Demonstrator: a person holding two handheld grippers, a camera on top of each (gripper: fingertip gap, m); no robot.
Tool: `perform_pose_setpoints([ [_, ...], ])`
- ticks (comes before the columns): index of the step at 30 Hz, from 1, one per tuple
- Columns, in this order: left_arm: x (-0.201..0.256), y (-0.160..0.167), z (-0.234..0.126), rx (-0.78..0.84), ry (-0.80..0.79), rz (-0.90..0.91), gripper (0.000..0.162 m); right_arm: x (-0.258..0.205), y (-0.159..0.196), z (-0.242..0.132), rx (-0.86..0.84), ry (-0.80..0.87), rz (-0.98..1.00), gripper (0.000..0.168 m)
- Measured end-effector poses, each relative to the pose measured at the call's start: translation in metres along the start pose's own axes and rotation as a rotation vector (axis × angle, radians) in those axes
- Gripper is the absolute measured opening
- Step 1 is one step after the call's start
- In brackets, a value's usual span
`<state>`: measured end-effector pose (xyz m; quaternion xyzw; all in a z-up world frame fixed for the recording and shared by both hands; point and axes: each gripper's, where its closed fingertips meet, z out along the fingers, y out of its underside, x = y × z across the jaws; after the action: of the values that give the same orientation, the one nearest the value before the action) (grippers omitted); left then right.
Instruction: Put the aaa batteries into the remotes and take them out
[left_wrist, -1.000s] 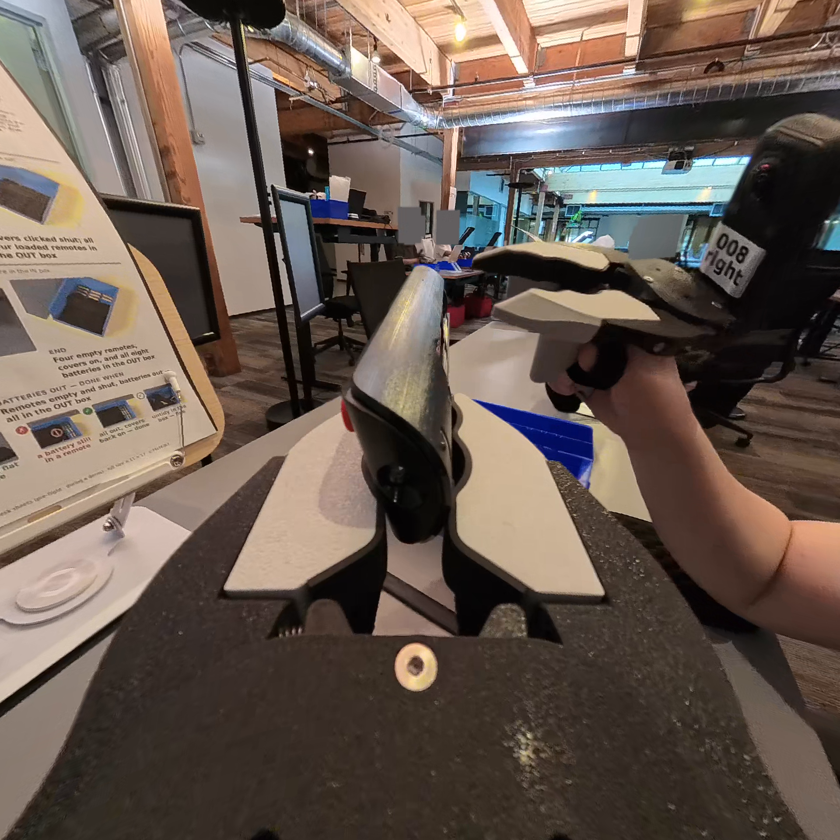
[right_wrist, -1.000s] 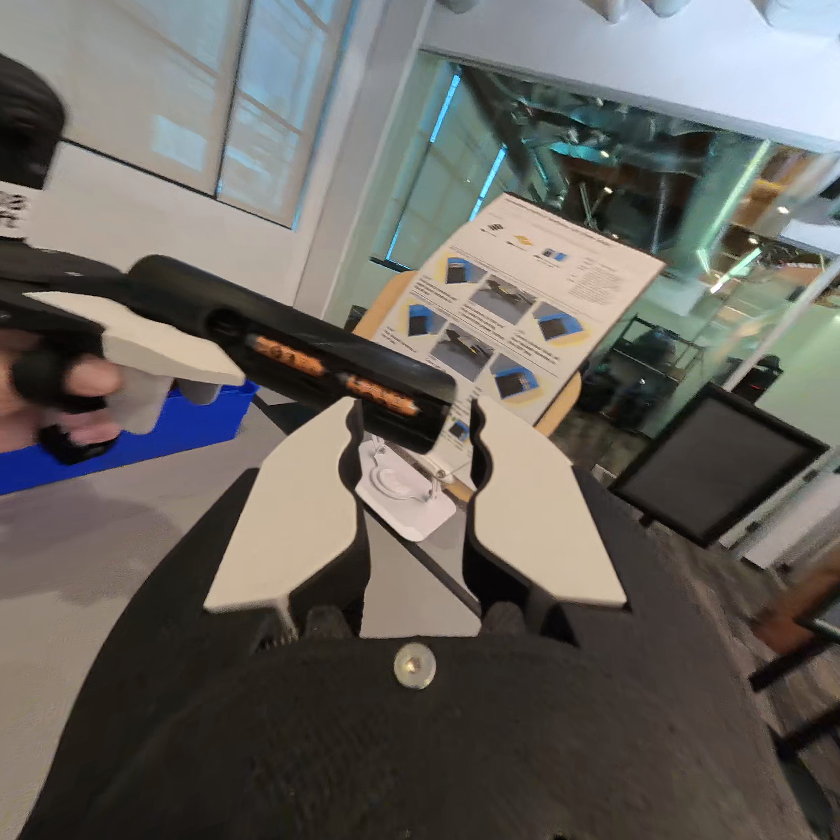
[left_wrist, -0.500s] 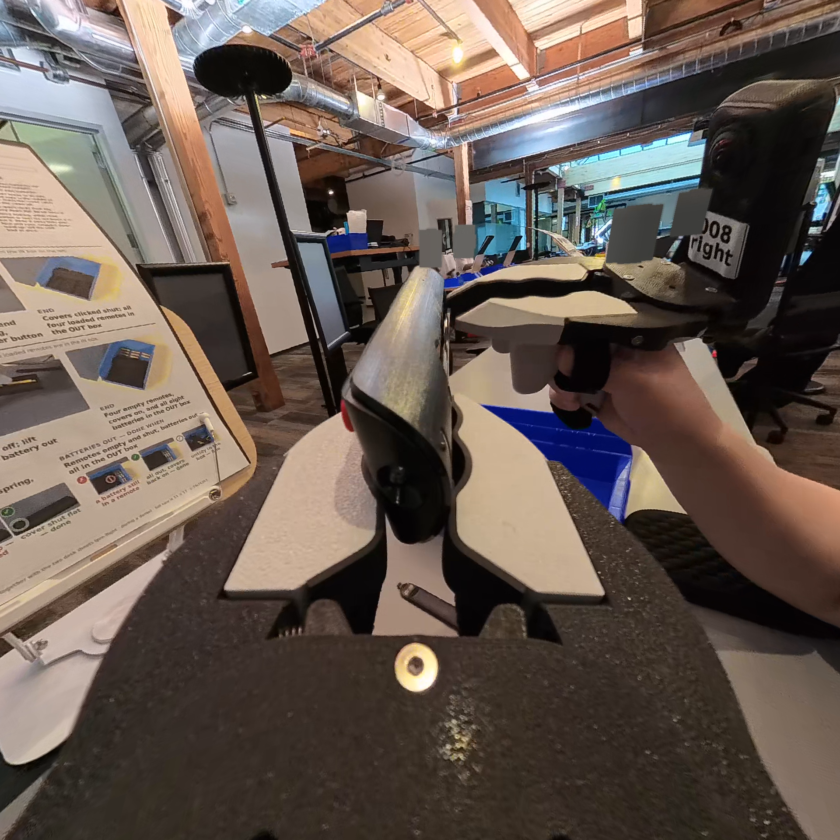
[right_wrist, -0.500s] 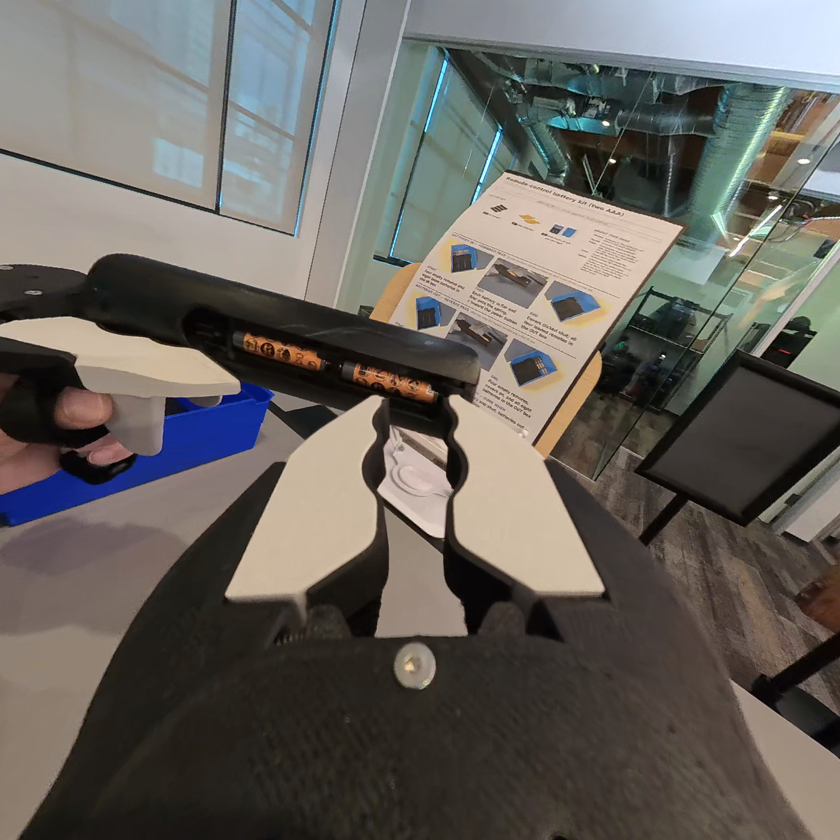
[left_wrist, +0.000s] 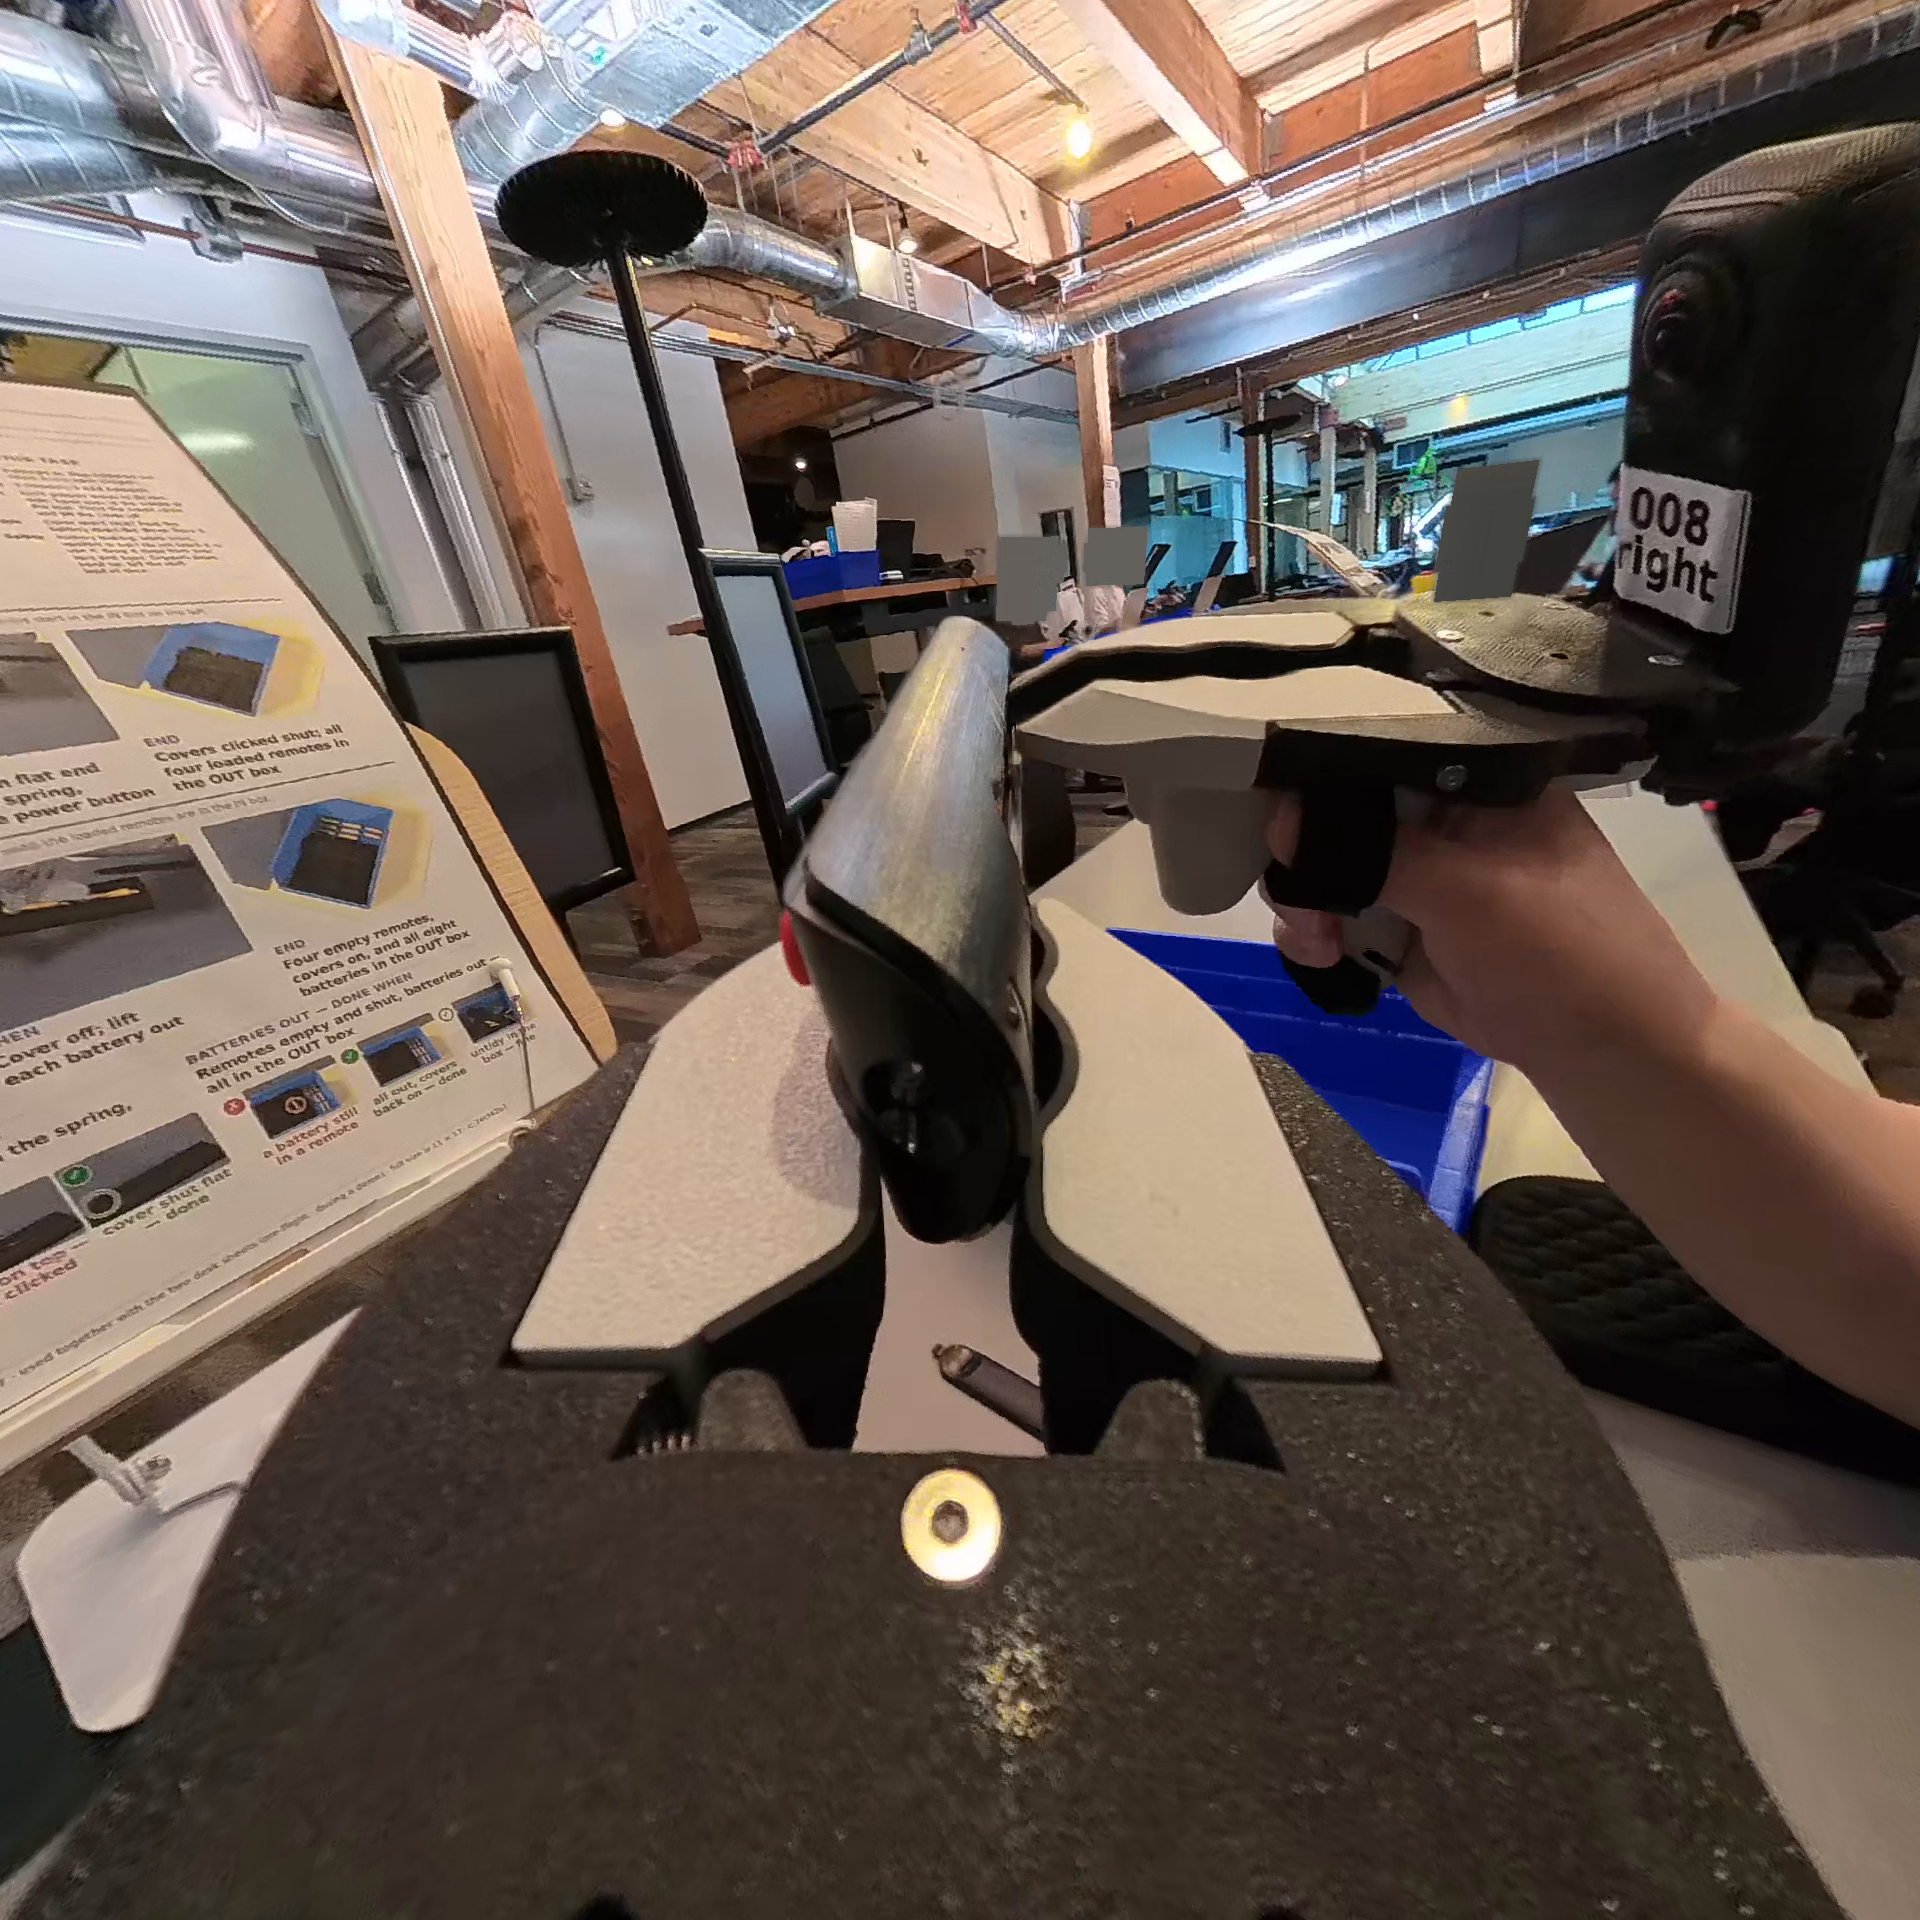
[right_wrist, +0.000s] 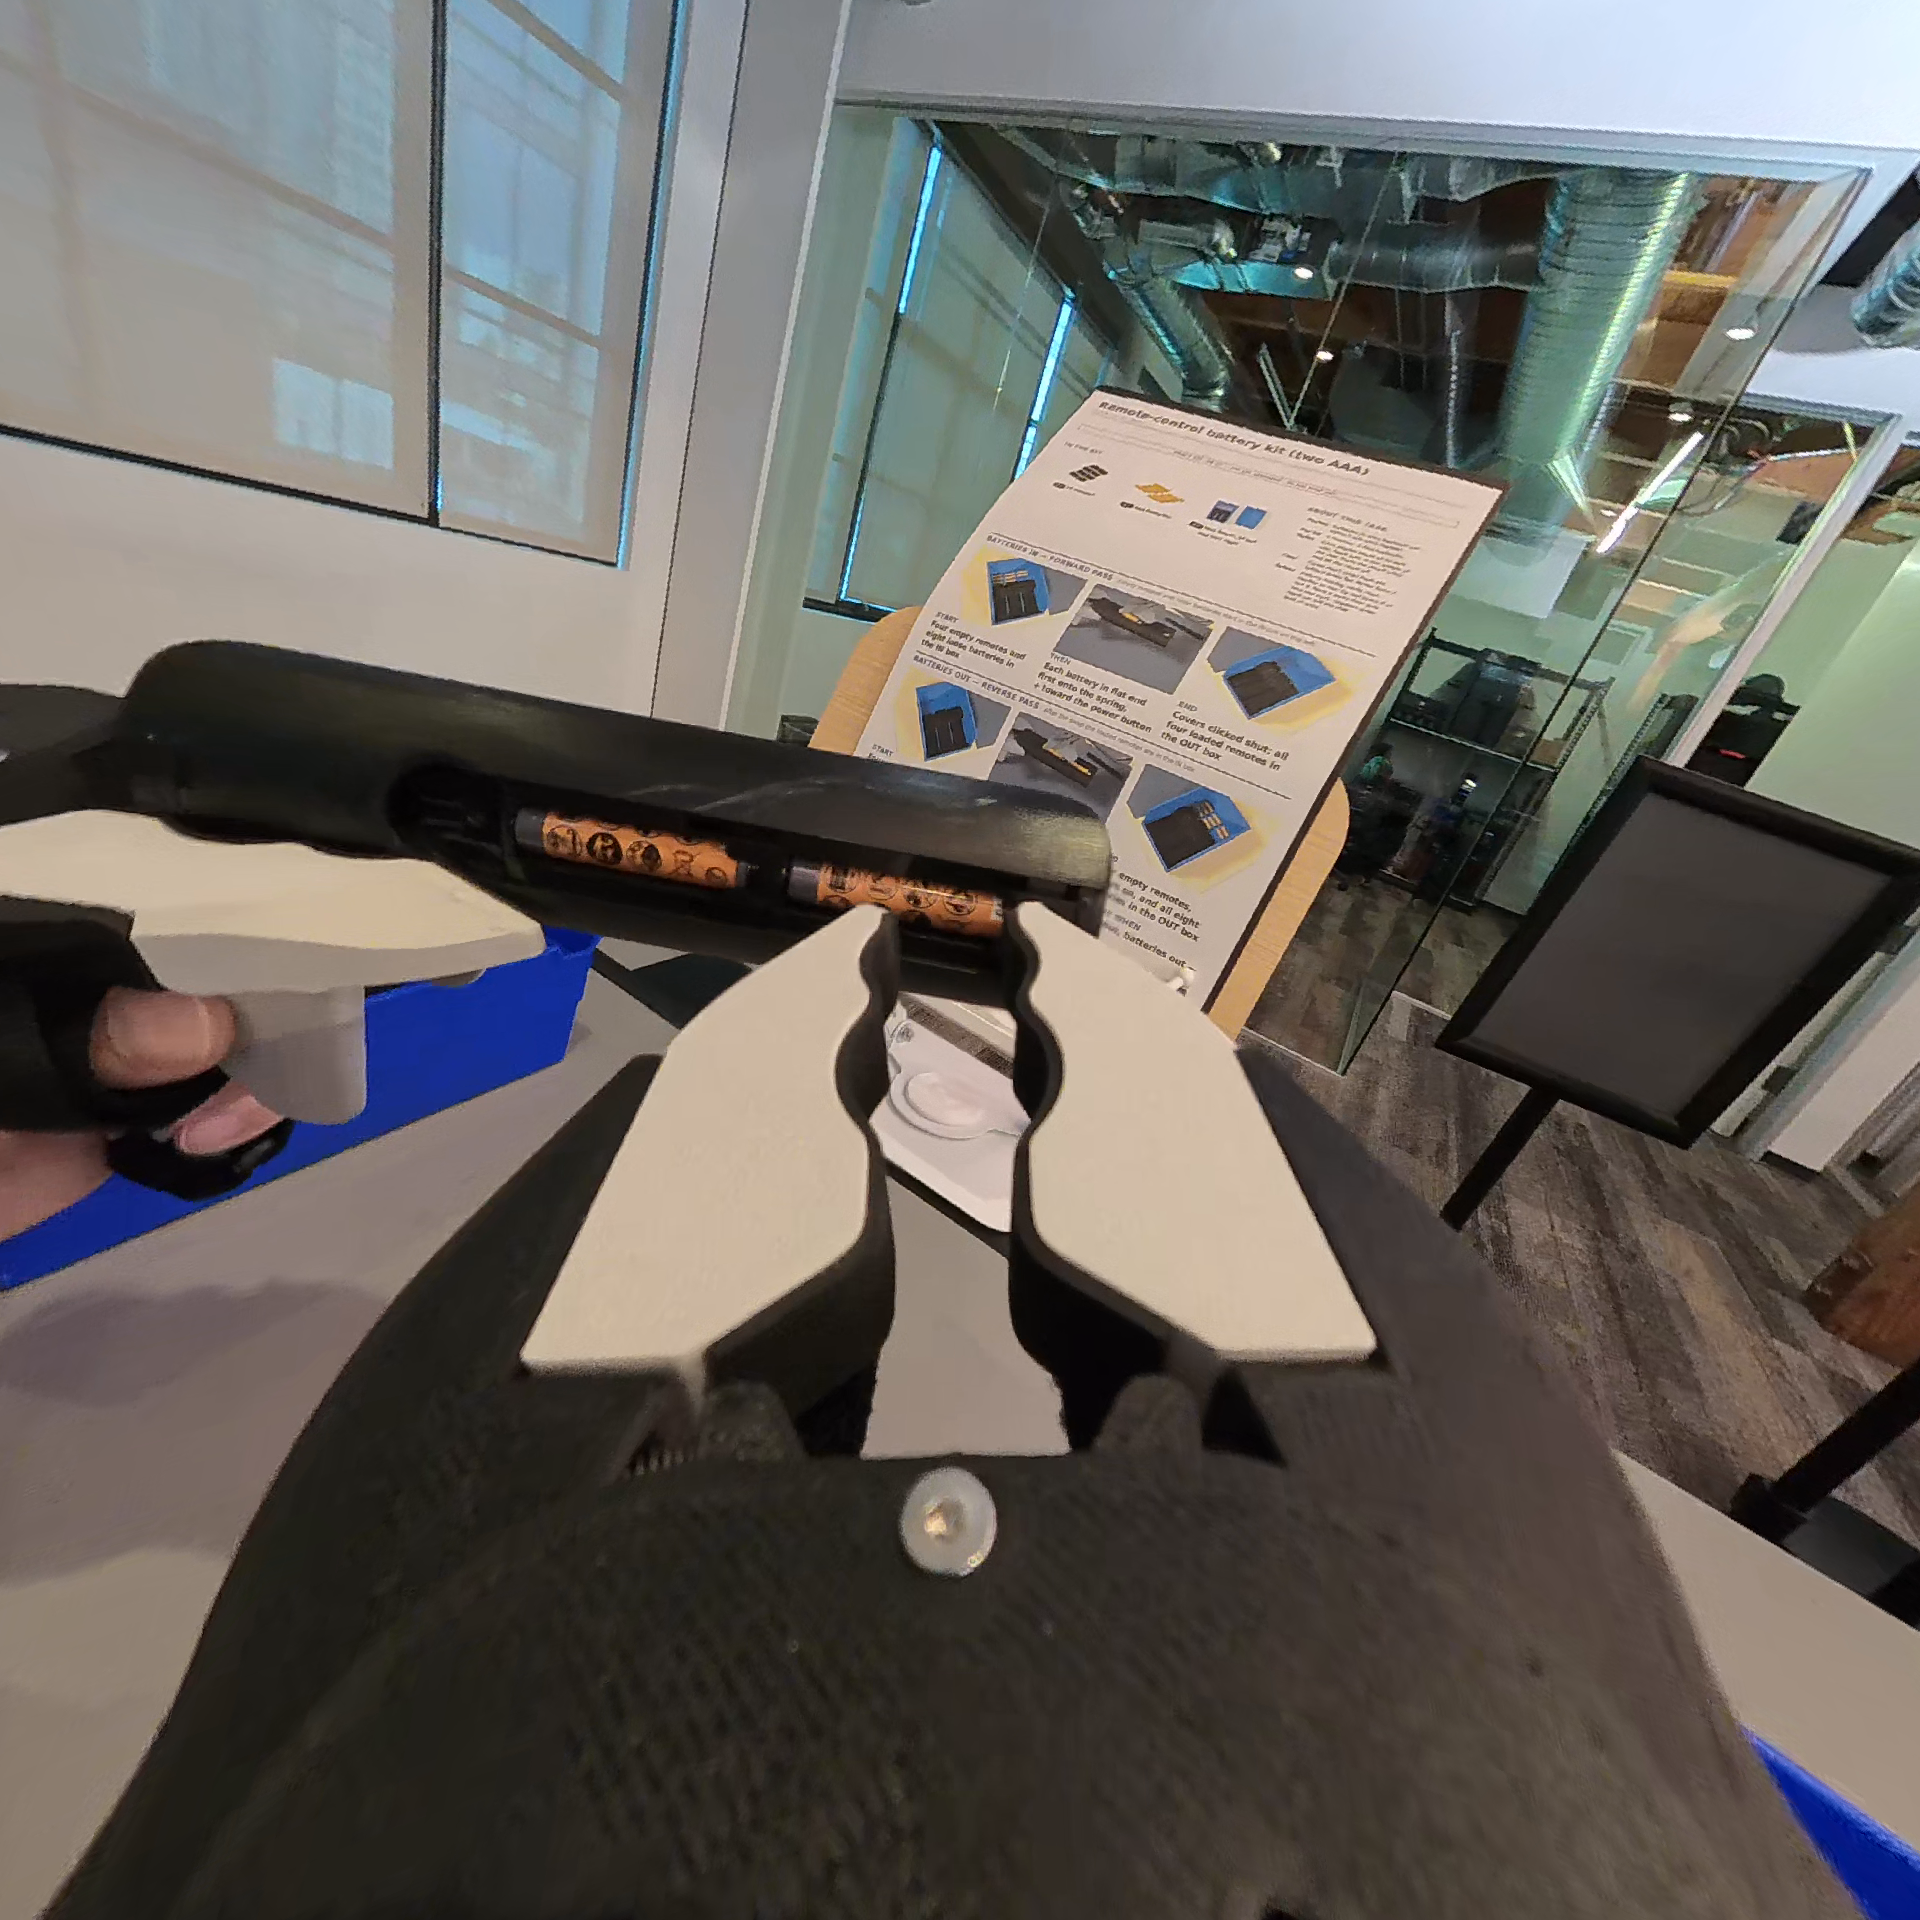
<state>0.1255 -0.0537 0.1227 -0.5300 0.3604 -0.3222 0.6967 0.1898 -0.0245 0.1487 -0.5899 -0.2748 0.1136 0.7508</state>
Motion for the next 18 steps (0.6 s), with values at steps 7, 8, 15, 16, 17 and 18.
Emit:
perform_pose_setpoints([
  [7,0.0037,-0.0023,-0.0006,0.032,0.018,-0.017,0.024,-0.0010,-0.0056,-0.0022,0.044,0.011,0.034,0.022],
  [8,0.0044,-0.0022,-0.0004,0.034,0.027,-0.030,0.024,-0.0009,-0.0061,-0.0029,0.044,0.013,0.039,0.022],
  [15,0.0069,-0.0033,-0.0013,0.033,0.042,-0.013,0.023,0.0003,-0.0067,-0.0055,0.039,-0.023,0.092,0.011],
  [16,0.0081,-0.0036,-0.0011,0.036,0.048,-0.018,0.024,0.0011,-0.0080,-0.0066,0.044,-0.024,0.090,0.007],
  [17,0.0087,-0.0040,-0.0011,0.040,0.049,-0.025,0.024,0.0010,-0.0087,-0.0073,0.043,-0.024,0.083,0.006],
  [18,0.0087,-0.0041,-0.0009,0.039,0.048,-0.024,0.024,0.0007,-0.0086,-0.0072,0.038,-0.020,0.072,0.006],
])
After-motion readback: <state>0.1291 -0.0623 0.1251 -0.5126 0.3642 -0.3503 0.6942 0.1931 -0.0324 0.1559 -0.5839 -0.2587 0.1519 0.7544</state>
